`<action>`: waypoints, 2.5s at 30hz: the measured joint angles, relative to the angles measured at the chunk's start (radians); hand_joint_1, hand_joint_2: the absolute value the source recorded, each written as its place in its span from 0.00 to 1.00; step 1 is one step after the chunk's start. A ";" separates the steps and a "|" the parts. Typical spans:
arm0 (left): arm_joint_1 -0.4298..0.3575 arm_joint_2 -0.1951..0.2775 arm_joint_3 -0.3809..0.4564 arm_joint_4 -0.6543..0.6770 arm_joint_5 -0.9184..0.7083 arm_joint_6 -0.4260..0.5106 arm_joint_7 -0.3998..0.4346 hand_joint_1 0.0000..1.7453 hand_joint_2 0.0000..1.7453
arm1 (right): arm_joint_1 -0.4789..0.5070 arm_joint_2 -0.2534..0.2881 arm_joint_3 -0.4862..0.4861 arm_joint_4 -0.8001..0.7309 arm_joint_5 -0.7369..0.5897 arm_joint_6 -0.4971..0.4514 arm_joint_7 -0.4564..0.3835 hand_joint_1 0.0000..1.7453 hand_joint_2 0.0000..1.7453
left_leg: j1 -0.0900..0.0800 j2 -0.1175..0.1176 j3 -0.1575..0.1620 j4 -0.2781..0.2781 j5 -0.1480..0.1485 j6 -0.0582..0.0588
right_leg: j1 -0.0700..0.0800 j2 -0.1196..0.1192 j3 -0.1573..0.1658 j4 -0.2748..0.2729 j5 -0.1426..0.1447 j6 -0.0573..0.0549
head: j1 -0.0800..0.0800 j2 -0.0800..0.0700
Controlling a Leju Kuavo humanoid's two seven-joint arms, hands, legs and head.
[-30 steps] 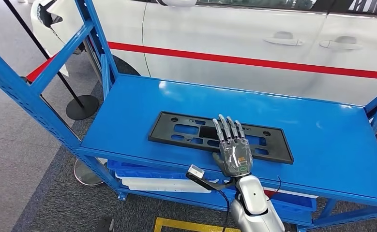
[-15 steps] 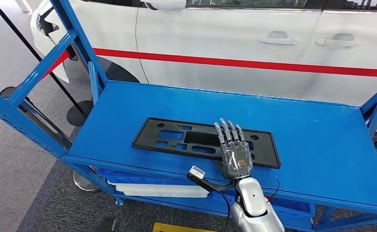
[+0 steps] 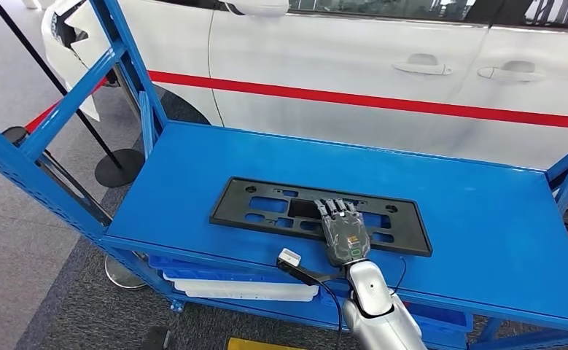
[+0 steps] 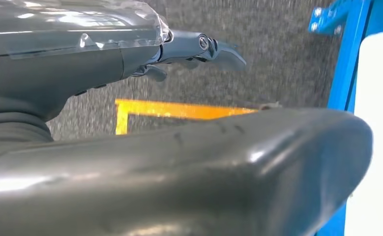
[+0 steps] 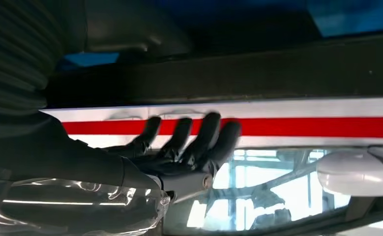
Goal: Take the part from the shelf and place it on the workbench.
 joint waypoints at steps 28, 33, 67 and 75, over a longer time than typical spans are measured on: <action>0.004 -0.007 0.000 0.000 0.018 0.023 0.012 0.00 0.00 | 0.131 -0.025 -0.183 -0.484 -1.104 0.015 -0.543 1.00 1.00 | 0.006 -0.007 0.007 0.012 -0.015 -0.004 | 0.002 0.001 0.084 -0.152 0.041 0.002 | 0.000 0.000; 0.016 -0.006 0.000 0.000 0.018 0.023 0.011 0.00 0.00 | 0.327 -0.153 -0.186 -0.890 -1.482 0.065 -0.679 1.00 1.00 | 0.001 -0.008 0.009 0.016 -0.023 0.002 | 0.000 0.001 0.017 -0.035 0.028 0.007 | 0.000 0.000; 0.017 -0.003 0.058 0.001 0.130 0.080 0.002 0.00 0.00 | 0.642 -0.183 -0.325 -1.329 -1.644 0.841 -0.702 1.00 1.00 | 0.012 0.039 -0.024 0.029 0.001 -0.029 | -0.028 -0.049 0.199 -0.240 0.045 0.024 | 0.000 0.000; 0.019 -0.005 0.085 0.001 0.164 0.112 0.007 0.00 0.00 | 0.644 -0.112 -0.351 -1.326 -1.639 0.898 -0.702 1.00 1.00 | 0.015 0.023 -0.089 0.214 -0.148 -0.064 | -0.015 -0.003 0.148 -0.260 0.095 -0.044 | 0.000 0.000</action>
